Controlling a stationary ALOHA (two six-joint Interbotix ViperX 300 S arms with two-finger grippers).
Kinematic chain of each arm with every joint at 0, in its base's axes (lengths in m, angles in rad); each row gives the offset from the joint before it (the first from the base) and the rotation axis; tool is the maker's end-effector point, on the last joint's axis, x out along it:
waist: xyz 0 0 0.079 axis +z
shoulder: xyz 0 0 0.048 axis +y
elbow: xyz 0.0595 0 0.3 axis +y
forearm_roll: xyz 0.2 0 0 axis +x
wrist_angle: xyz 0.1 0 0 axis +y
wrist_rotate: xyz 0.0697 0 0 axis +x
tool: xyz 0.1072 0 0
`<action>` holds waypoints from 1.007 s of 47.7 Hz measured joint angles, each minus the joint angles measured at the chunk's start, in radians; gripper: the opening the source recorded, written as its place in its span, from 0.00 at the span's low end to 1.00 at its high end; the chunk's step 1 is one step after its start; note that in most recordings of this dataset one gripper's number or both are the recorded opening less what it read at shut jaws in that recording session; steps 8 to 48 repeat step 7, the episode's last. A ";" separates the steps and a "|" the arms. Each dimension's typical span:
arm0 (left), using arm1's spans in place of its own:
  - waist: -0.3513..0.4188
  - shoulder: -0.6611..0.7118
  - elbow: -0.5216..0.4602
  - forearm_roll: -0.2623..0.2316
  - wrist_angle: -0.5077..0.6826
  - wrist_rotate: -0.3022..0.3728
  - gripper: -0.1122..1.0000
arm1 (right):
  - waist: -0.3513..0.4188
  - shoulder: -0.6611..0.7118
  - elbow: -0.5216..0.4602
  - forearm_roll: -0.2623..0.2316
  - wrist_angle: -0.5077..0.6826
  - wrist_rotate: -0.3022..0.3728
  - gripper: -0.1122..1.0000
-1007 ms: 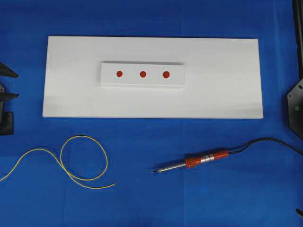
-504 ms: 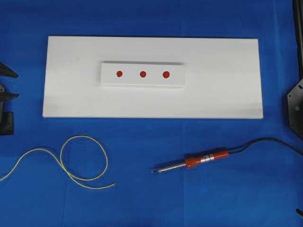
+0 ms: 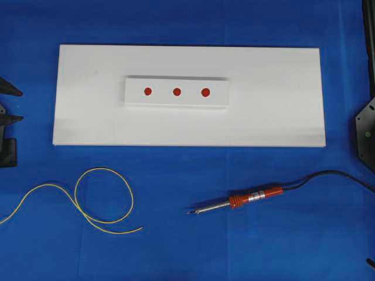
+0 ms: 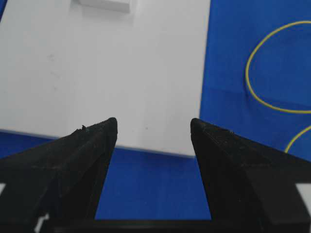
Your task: Touch the tip of the soldering iron to the tip of the solder at the mark.
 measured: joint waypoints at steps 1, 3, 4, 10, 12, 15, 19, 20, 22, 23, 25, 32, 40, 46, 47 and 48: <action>0.000 0.000 0.002 0.000 0.000 0.000 0.60 | 0.000 -0.002 0.002 0.002 0.000 0.000 0.67; 0.000 0.000 0.002 0.000 0.000 0.000 0.60 | 0.000 0.000 0.002 0.000 0.000 0.000 0.67; -0.002 0.000 0.000 0.000 0.000 0.000 0.60 | 0.000 0.000 0.000 0.000 0.000 0.002 0.67; 0.000 0.000 0.000 0.002 0.000 0.000 0.60 | 0.000 0.000 0.002 0.000 0.000 0.000 0.67; 0.000 0.000 0.000 0.002 0.000 0.000 0.60 | 0.000 0.000 0.002 0.000 0.000 0.000 0.67; 0.000 0.000 0.000 0.002 0.000 0.000 0.60 | 0.000 0.000 0.002 0.000 0.000 0.000 0.67; 0.000 0.000 0.000 0.002 0.000 0.000 0.60 | 0.000 0.000 0.002 0.000 0.000 0.000 0.67; 0.000 0.000 0.000 0.002 0.000 0.000 0.60 | 0.000 0.000 0.002 0.000 0.000 0.000 0.67; 0.000 0.000 0.000 0.002 0.000 0.000 0.60 | 0.000 0.000 0.002 0.000 0.000 0.000 0.67; 0.000 0.000 0.000 0.002 0.000 0.000 0.60 | 0.000 0.000 0.002 0.000 0.000 0.000 0.67; 0.000 0.000 0.000 0.002 0.000 0.000 0.60 | 0.000 0.000 0.002 0.000 0.000 0.000 0.67; 0.000 0.000 0.000 0.002 0.000 0.000 0.60 | 0.000 0.000 0.002 0.000 0.000 0.000 0.67; 0.000 0.000 0.000 0.002 0.000 0.000 0.60 | 0.000 0.000 0.002 0.000 0.000 0.000 0.67; 0.000 0.000 0.000 0.002 0.000 0.000 0.60 | 0.000 0.000 0.002 0.000 0.000 0.000 0.67; 0.000 0.000 0.000 0.002 0.000 0.000 0.60 | 0.000 0.000 0.002 0.000 0.000 0.000 0.67; 0.000 0.000 0.000 0.002 0.000 0.000 0.60 | 0.000 0.000 0.002 0.000 0.000 0.000 0.67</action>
